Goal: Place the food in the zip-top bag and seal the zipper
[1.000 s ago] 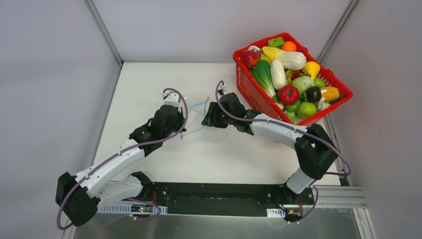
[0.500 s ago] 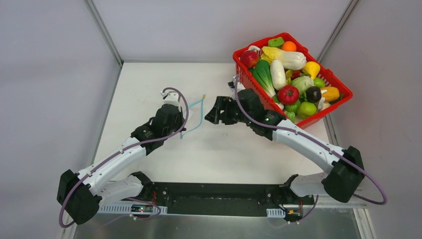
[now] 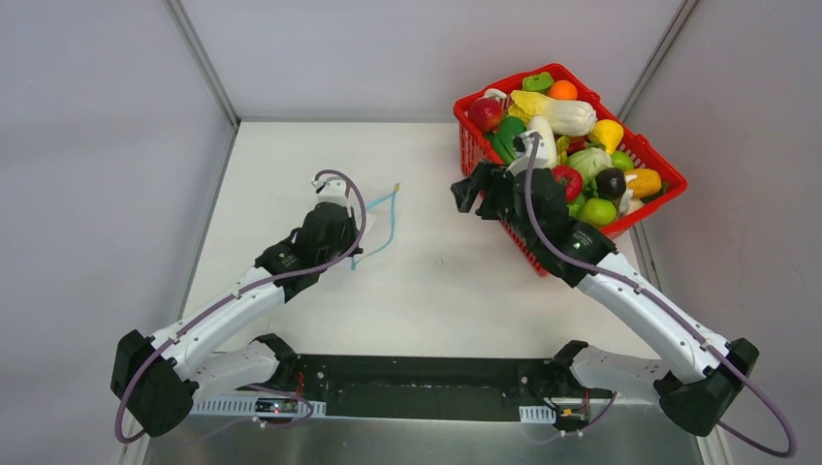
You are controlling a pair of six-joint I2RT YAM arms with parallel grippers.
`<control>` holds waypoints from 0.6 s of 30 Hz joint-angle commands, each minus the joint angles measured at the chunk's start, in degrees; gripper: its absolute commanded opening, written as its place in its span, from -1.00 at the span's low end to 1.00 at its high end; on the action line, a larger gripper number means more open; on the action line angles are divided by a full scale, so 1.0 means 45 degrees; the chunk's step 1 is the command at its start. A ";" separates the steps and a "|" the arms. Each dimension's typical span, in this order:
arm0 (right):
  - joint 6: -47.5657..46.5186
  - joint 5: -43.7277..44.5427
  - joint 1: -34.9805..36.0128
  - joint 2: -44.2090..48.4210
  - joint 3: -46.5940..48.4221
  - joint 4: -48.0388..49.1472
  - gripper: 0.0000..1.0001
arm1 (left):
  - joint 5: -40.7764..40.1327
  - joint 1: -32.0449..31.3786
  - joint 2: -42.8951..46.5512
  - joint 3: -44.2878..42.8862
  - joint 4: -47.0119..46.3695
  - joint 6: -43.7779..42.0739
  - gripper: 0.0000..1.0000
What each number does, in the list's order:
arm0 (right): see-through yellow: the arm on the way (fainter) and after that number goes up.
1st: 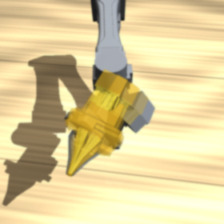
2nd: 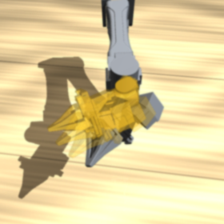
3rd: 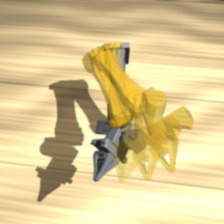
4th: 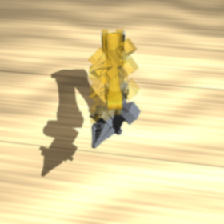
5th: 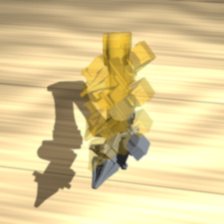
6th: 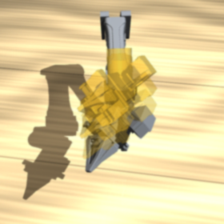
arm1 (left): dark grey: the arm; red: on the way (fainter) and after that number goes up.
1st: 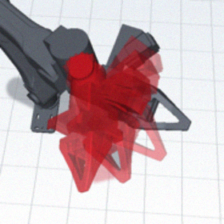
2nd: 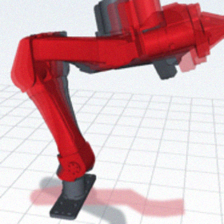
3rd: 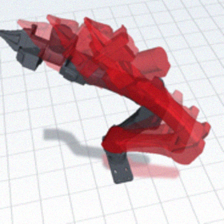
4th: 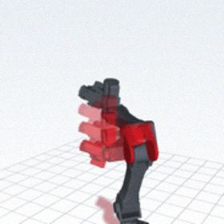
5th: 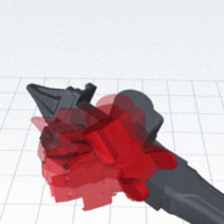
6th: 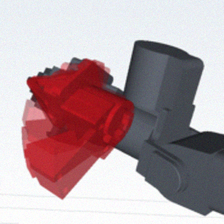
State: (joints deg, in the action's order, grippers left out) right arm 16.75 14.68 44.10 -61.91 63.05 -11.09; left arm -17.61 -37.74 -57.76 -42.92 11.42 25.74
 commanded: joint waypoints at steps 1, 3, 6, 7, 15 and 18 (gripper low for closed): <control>-0.0635 0.2707 -0.0896 0.0241 0.1510 -0.1432 0.47 | -0.0200 0.0182 0.0043 -0.0143 -0.0199 0.0139 -1.00; -0.0592 0.3470 -0.1597 0.0299 0.1780 -0.2147 0.43 | -0.0155 0.0183 -0.0039 -0.0206 -0.0149 0.0106 -1.00; -0.0482 0.3899 -0.3006 0.0450 0.1992 -0.3012 0.39 | -0.0094 0.0183 -0.0150 -0.0219 -0.0153 0.0120 -1.00; -0.0449 0.3874 -0.3642 0.0415 0.2104 -0.3327 0.38 | -0.0058 0.0183 -0.0197 -0.0242 -0.0174 0.0121 -1.00; 0.0414 0.0548 -0.9145 -0.0380 0.3172 -0.4836 0.45 | 0.0167 0.0183 -0.0371 -0.0562 -0.0067 -0.0036 -1.00; 0.0413 0.0449 -0.9891 0.0001 0.2814 -0.4377 0.47 | 0.0334 0.0183 -0.0337 -0.0561 -0.0077 -0.0108 -1.00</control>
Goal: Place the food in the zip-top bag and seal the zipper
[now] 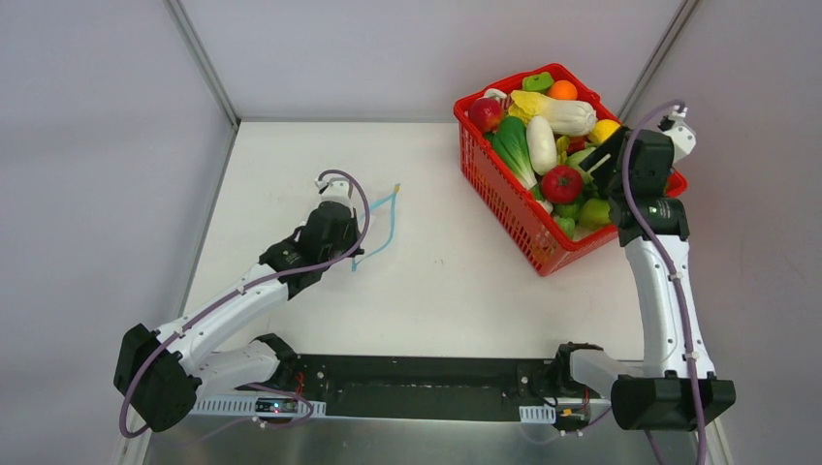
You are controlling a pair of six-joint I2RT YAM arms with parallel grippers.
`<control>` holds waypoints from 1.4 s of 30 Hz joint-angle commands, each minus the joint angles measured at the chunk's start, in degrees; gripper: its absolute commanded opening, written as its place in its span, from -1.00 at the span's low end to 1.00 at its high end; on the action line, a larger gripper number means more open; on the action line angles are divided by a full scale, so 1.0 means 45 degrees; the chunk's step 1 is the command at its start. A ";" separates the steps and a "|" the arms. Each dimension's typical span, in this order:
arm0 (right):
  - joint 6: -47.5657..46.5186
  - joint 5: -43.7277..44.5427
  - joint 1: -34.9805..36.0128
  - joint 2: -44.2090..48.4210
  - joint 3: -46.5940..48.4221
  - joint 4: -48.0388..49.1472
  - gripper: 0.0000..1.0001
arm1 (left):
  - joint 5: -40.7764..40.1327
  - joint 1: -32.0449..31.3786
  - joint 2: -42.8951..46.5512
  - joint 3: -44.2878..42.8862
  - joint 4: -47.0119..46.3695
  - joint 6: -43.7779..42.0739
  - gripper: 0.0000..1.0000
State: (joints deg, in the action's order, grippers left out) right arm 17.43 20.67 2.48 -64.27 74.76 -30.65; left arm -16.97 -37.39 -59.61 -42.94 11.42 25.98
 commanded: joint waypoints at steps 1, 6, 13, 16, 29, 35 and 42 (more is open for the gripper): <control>0.0225 -0.0864 -0.0934 0.0480 0.0228 -0.0064 0.47 | 0.0260 0.0105 0.0070 -0.0556 -0.0099 -0.0193 -1.00; -0.0333 -0.1888 -0.2244 0.0083 0.0228 -0.0503 0.47 | 0.0572 0.0105 0.0143 -0.0544 -0.0135 -0.0294 -1.00; -0.0601 -0.1884 -0.2502 -0.0595 0.0396 -0.0856 0.56 | 0.0610 0.0105 0.0209 -0.0516 -0.0197 -0.0416 -1.00; -0.0512 -0.2522 -0.2504 -0.0703 0.0042 -0.0749 0.52 | 0.0632 0.0105 0.0221 -0.0516 -0.0233 -0.0421 -1.00; -0.0535 -0.2627 -0.2524 -0.0101 -0.0193 -0.0273 -0.04 | 0.0800 0.0105 0.0314 -0.0527 -0.0287 -0.0460 -1.00; -0.0308 -0.3630 -0.2524 0.1114 -0.0020 0.0347 -0.13 | 0.0914 0.0105 0.0314 -0.0592 -0.0326 -0.0475 -1.00; 0.0418 -0.8560 -0.2507 0.1856 0.0056 0.1453 -0.14 | 0.1373 0.0105 0.0259 -0.0692 -0.0395 -0.0470 -1.00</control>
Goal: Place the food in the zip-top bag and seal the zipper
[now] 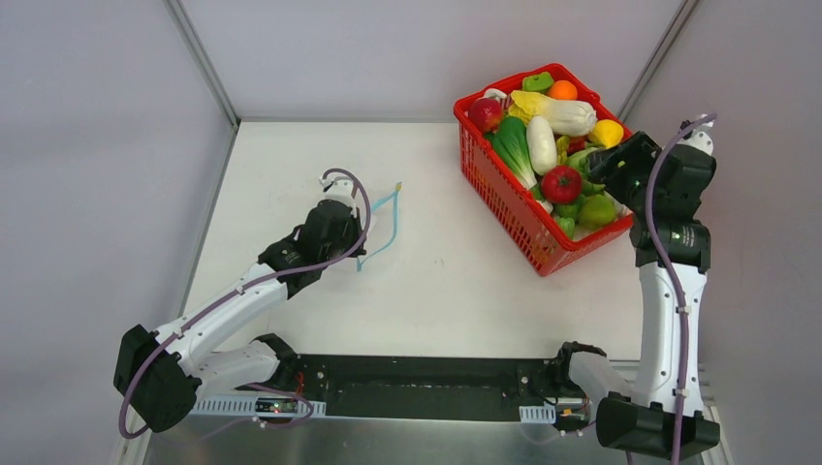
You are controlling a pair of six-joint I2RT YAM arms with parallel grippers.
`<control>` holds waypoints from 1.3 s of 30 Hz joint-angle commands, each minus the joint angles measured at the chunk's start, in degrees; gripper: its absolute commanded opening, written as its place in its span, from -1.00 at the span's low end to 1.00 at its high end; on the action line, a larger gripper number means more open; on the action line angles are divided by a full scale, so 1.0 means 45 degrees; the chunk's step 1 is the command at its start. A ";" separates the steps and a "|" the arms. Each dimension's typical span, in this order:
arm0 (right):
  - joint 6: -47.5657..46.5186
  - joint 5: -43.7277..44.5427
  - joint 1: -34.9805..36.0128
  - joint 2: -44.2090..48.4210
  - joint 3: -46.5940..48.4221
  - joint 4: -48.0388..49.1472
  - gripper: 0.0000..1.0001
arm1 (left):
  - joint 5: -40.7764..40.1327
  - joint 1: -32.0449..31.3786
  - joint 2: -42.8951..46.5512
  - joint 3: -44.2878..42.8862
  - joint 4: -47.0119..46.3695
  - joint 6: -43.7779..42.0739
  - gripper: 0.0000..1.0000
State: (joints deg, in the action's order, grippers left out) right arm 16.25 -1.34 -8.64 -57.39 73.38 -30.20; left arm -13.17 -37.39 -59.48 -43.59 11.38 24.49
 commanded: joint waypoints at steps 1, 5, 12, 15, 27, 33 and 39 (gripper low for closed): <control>0.1095 -0.4809 0.0004 0.0298 0.0266 0.1817 -0.14 | 0.0588 0.0105 0.0250 -0.0544 -0.0397 -0.0146 -1.00; 0.2155 -0.6585 0.1875 -0.0285 0.0082 0.3181 -0.21 | 0.0896 0.0105 0.0262 -0.0612 -0.0443 -0.0127 -1.00; 0.1173 -0.3810 0.9060 -0.2204 0.0104 0.3785 -0.19 | 0.1440 0.0097 0.0289 -0.0822 -0.0363 -0.0016 -1.00; 0.1117 -0.3010 1.0847 -0.3312 -0.0076 0.4170 -0.19 | 0.1829 0.0105 0.0306 -0.0977 -0.0310 -0.0003 -1.00; 0.1914 -0.1670 1.2018 -0.5714 -0.1117 0.6273 -0.17 | 0.3431 0.0098 0.0694 -0.1107 -0.0291 0.0124 -1.00; 0.1927 -0.0932 1.2009 -0.6089 -0.1050 0.6389 0.00 | 0.4028 0.0088 0.0763 -0.1361 -0.0178 0.0088 -1.00; 0.1186 -0.0221 1.2061 -0.6148 -0.0509 0.5667 0.50 | 0.3680 0.0099 0.1058 -0.1499 -0.0058 0.0259 -1.00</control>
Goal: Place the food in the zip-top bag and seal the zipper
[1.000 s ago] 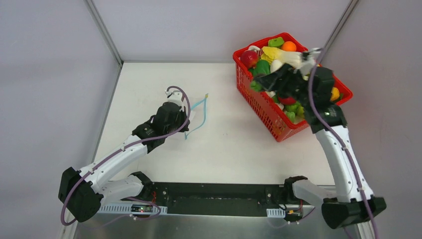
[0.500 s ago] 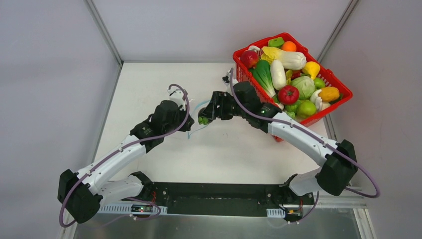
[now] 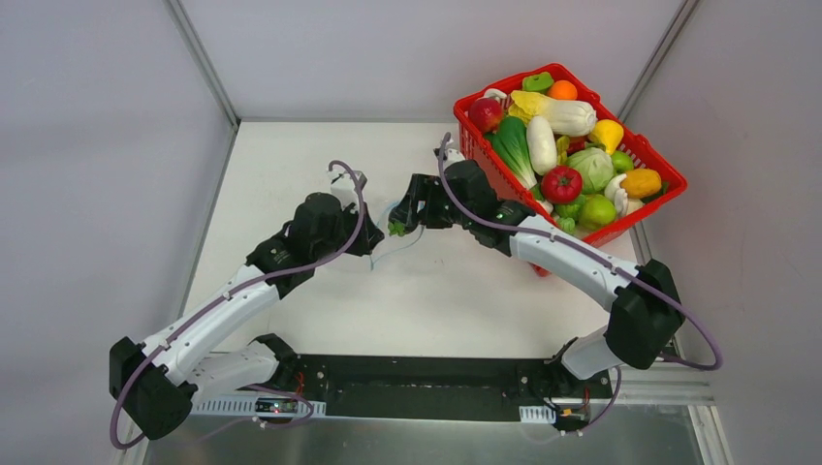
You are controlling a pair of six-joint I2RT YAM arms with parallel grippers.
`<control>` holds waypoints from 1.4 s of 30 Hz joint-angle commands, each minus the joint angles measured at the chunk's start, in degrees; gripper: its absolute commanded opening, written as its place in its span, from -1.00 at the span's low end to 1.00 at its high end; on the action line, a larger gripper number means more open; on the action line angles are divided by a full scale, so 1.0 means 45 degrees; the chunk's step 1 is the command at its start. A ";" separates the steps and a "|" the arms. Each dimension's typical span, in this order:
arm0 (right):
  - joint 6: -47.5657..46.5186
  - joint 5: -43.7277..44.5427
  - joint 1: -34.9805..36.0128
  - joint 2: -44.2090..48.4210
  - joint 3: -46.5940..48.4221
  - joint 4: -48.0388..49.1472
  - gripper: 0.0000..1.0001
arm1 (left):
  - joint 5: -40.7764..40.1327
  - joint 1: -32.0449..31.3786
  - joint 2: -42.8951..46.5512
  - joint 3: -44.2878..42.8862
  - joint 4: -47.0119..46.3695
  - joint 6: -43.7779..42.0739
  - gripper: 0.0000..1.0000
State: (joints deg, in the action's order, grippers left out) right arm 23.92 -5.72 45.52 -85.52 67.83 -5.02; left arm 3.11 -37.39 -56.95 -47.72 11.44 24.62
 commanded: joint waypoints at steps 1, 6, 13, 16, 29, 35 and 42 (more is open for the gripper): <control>-0.0702 0.0658 0.0025 0.0191 0.0778 -0.0004 0.56 | -0.0161 0.0104 0.0566 -0.0585 -0.0042 0.0290 -1.00; -0.0804 -0.0585 0.0019 0.0737 0.0921 0.0055 0.75 | -0.1221 0.0104 0.0849 -0.0721 0.0220 0.0349 -1.00; -0.0623 -0.0283 0.0007 0.2519 -0.0041 0.0878 0.75 | -0.2922 0.0105 0.1449 -0.0413 0.0453 0.0638 -1.00; -0.0599 0.1522 -0.0010 0.3430 -0.0633 0.1034 0.75 | -0.3386 0.0115 0.1667 -0.0240 0.0466 0.0420 -1.00; -0.1129 0.4929 -0.2076 0.5289 -0.0621 -0.0555 0.75 | -0.2996 0.0115 0.1318 -0.0139 0.0573 0.0349 -1.00; -0.1562 0.5763 -0.2729 0.5707 -0.0258 -0.1189 0.80 | -0.2552 0.0124 0.1043 -0.0067 0.0280 0.0406 -1.00; -0.3162 0.8714 -0.3309 0.5720 0.0505 -0.2243 0.91 | -0.2297 0.0124 0.0904 -0.0170 0.0185 0.0252 -1.00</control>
State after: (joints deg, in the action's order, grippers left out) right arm 15.59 23.46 32.56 -61.30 66.89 -13.10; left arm -7.99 -37.39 -53.21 -48.38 14.13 26.30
